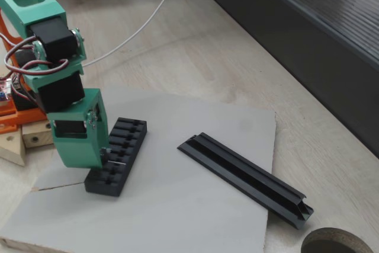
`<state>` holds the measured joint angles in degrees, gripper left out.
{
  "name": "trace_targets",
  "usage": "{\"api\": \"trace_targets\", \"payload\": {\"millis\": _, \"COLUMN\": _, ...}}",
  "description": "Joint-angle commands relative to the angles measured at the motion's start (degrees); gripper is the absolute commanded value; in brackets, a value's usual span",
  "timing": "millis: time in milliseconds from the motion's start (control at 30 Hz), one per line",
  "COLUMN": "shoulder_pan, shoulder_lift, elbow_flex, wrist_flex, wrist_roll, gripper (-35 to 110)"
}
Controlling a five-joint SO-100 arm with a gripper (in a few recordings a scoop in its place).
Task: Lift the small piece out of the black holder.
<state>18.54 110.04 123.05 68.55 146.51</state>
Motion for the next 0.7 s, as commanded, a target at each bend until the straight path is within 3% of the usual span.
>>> {"api": "trace_targets", "payload": {"millis": 0, "shoulder_pan": 0.18, "shoulder_lift": 0.97, "elbow_flex": -0.88, "wrist_flex": 0.79, "wrist_roll": 0.26, "gripper": 31}}
{"api": "trace_targets", "payload": {"millis": 433, "shoulder_pan": 0.09, "shoulder_lift": 0.88, "elbow_flex": -1.14, "wrist_flex": 0.79, "wrist_roll": 0.09, "gripper": 30}}
{"api": "trace_targets", "payload": {"millis": 667, "shoulder_pan": 0.44, "shoulder_lift": 0.88, "elbow_flex": -1.58, "wrist_flex": 0.7, "wrist_roll": -0.18, "gripper": 10}}
